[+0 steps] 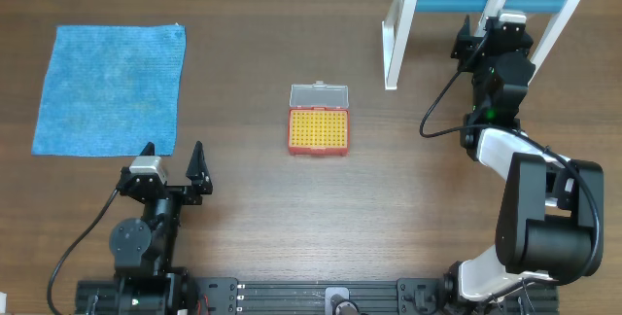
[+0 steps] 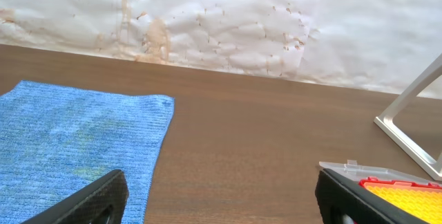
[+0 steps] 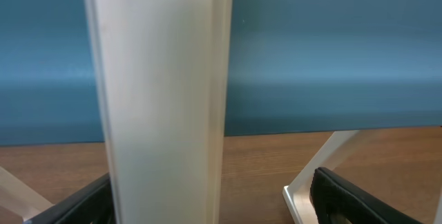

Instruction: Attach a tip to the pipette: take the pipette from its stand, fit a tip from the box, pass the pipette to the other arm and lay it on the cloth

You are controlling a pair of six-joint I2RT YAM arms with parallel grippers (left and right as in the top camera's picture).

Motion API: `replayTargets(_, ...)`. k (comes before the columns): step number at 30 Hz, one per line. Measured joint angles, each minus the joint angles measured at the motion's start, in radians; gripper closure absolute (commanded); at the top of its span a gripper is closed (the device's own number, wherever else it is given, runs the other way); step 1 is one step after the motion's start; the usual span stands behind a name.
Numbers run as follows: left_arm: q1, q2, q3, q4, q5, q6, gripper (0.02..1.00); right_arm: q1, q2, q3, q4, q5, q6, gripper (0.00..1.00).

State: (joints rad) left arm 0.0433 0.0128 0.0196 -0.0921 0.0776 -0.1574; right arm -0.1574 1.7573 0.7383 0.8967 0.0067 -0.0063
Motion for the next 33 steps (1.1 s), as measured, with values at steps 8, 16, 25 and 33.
replayTargets(8,0.0,0.0,0.0,0.0,0.0,0.0,0.139,0.0,0.0,0.0,0.0,0.003,-0.013,0.919)
replayTargets(16,0.0,0.0,0.0,0.0,0.0,0.0,0.141,0.0,0.0,0.001,0.0,0.003,-0.014,0.923)
replayTargets(25,0.0,0.0,0.0,0.0,0.0,0.0,0.137,0.008,-0.007,-0.001,-0.002,0.003,-0.014,0.919)
replayTargets(33,0.0,0.0,0.0,0.0,0.0,0.0,0.139,0.009,-0.134,-0.046,-0.014,0.002,-0.014,0.923)
